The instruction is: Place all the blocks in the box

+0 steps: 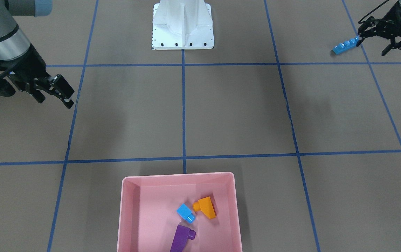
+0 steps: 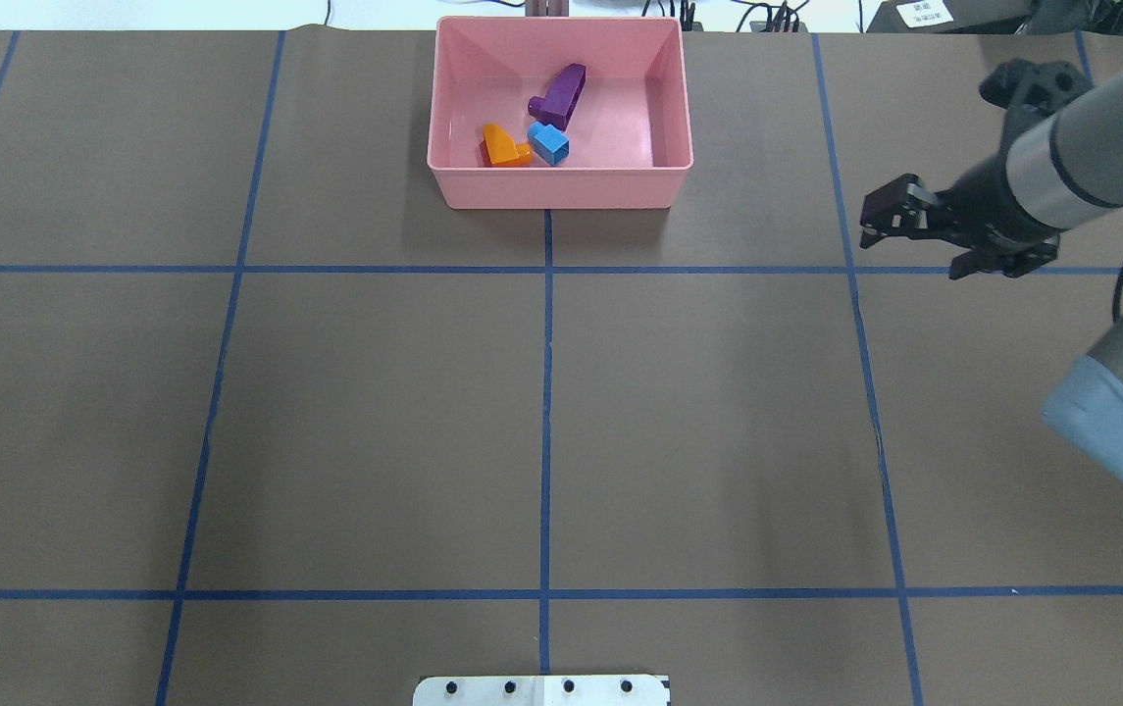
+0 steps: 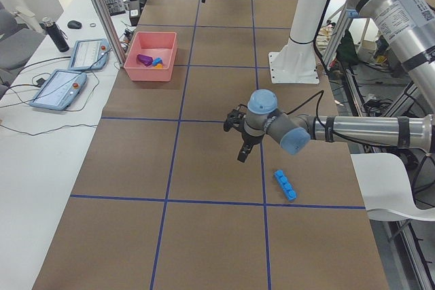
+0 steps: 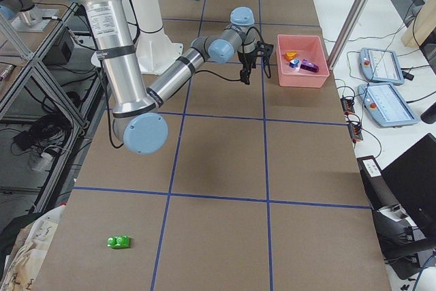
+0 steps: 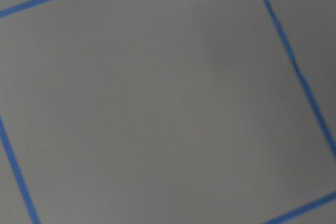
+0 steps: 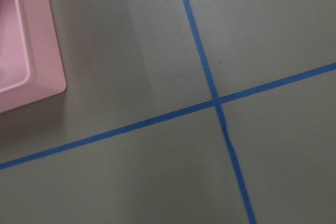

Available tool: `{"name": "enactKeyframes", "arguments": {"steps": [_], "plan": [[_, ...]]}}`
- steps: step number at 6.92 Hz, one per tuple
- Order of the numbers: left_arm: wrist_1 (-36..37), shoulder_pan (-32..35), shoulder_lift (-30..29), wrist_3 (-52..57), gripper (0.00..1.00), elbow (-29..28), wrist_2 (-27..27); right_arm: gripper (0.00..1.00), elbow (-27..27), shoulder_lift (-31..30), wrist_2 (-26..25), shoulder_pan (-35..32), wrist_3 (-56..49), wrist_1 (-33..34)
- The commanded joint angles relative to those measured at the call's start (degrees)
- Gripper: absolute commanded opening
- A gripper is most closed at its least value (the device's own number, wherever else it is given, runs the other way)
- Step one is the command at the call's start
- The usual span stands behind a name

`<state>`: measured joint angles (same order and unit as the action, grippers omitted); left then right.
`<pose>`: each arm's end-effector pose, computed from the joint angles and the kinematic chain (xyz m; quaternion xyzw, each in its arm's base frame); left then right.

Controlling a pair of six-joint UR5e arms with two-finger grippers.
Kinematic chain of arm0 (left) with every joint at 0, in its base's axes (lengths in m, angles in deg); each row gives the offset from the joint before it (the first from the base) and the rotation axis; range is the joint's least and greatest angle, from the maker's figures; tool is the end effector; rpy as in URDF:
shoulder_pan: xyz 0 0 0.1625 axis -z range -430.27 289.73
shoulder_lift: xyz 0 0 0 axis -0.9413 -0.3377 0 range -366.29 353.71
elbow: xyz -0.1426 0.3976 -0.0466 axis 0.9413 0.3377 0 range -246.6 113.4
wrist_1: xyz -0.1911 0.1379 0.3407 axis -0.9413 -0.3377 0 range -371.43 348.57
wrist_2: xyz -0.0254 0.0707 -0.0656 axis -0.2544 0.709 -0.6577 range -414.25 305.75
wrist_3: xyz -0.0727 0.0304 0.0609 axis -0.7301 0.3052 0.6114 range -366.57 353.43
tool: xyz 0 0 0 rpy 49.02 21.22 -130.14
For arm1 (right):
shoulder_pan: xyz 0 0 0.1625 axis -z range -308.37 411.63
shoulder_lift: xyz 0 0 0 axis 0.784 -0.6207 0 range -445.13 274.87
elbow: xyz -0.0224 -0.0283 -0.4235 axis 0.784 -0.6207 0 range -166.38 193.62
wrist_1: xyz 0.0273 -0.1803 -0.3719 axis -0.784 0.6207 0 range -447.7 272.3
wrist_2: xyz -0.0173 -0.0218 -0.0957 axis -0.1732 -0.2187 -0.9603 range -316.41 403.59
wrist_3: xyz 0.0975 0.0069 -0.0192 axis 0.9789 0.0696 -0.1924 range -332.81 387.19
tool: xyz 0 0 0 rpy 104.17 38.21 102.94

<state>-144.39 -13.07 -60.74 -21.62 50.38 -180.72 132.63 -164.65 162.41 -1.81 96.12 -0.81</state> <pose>0.0830 -0.2656 0.5765 0.1354 0.3871 0.2313 0.8822 -0.2368 -0.4624 0.3279 0.0284 -0.4203 0.1647 0.8918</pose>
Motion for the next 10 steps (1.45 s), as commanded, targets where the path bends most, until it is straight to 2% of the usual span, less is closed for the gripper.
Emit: {"name": "enactKeyframes", "arguments": {"steps": [1, 2, 4, 5, 8, 10], "plan": [[-4.9, -1.0, 1.3, 19.0, 0.99, -7.3, -0.1, 1.0, 4.8, -9.8, 2.1, -1.8, -9.8, -0.1], [-4.9, -1.2, 1.2, 28.8, 1.0, -9.0, -0.1, 1.0, 5.2, -12.4, 4.2, -3.1, -13.2, -0.1], [-5.1, -7.2, 1.4, 30.3, 1.0, -9.9, -0.1, 1.0, 5.2, -19.5, 10.6, -7.8, -28.9, -0.2], [-5.7, -9.4, 1.4, 29.9, 1.0, -9.9, -0.6, 1.0, 5.1, -22.5, 11.5, -8.4, -33.7, -0.2], [-5.6, -23.1, 0.8, 18.5, 1.0, -10.1, -0.1, 1.0, 4.9, -25.2, 11.6, -8.4, -36.1, -0.2], [-5.6, -26.9, 0.7, 16.8, 0.99, -11.7, 4.9, 1.0, 4.7, -26.1, 11.5, -8.4, -36.7, -0.2]]}}
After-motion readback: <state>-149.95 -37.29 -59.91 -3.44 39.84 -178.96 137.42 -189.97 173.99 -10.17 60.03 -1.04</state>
